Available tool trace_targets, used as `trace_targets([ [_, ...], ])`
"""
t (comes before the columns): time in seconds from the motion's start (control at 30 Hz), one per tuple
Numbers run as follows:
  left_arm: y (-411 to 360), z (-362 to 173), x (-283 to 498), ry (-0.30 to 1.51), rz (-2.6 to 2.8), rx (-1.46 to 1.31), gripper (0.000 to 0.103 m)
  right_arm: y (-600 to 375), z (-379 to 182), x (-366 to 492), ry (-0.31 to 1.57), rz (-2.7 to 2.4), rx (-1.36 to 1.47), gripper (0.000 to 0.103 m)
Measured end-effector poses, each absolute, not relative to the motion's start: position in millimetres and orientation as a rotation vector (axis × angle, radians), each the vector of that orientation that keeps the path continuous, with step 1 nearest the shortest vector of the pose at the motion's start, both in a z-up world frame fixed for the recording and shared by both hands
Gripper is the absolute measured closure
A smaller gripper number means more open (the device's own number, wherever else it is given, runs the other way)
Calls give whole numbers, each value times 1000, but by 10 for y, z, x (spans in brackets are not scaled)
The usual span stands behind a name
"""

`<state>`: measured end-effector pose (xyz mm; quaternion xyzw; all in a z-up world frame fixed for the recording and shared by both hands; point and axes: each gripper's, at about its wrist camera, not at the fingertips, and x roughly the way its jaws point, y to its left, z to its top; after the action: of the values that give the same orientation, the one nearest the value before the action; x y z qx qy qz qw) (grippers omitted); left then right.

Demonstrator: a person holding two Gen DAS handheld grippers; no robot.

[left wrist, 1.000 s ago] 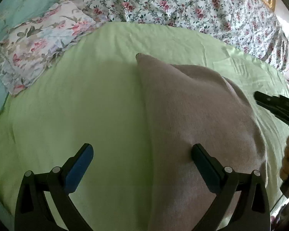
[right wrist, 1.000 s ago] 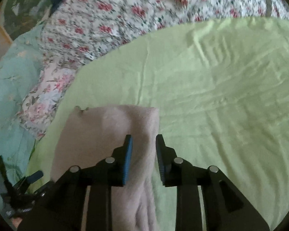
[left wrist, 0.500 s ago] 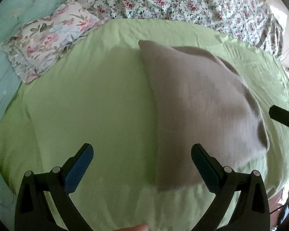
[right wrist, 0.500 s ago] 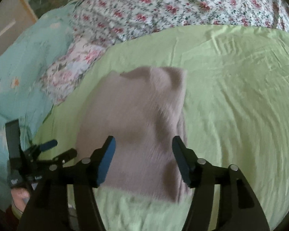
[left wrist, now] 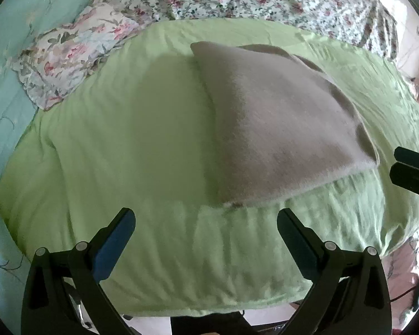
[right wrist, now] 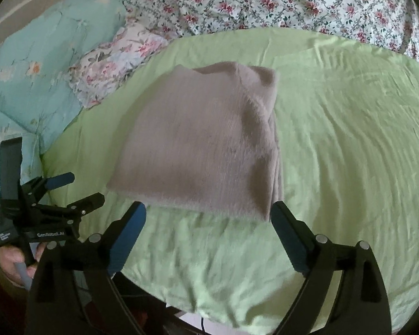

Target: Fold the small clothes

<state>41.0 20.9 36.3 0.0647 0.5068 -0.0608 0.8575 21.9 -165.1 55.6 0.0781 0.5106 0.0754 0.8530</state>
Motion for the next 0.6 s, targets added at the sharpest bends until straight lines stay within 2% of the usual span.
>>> trace_targets([
  [0.6,154,549,257,1020,-137,161,1,-1516,566,48,1089,145,113,4],
])
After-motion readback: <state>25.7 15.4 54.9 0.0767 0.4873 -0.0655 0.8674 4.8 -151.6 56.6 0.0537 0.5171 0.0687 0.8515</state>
